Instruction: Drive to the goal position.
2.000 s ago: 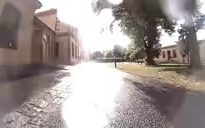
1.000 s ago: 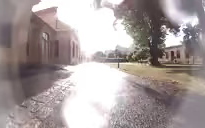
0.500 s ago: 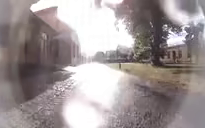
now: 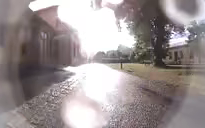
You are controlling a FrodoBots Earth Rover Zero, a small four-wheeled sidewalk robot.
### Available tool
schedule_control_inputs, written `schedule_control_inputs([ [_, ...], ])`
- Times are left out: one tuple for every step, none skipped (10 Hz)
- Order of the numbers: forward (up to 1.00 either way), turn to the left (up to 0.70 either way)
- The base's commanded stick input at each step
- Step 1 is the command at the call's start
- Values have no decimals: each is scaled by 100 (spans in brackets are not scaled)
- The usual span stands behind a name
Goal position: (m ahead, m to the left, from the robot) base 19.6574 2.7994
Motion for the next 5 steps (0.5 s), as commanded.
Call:
schedule_control_inputs([
  [85,0],
  [85,0],
  [85,0],
  [85,0],
  [85,0],
])
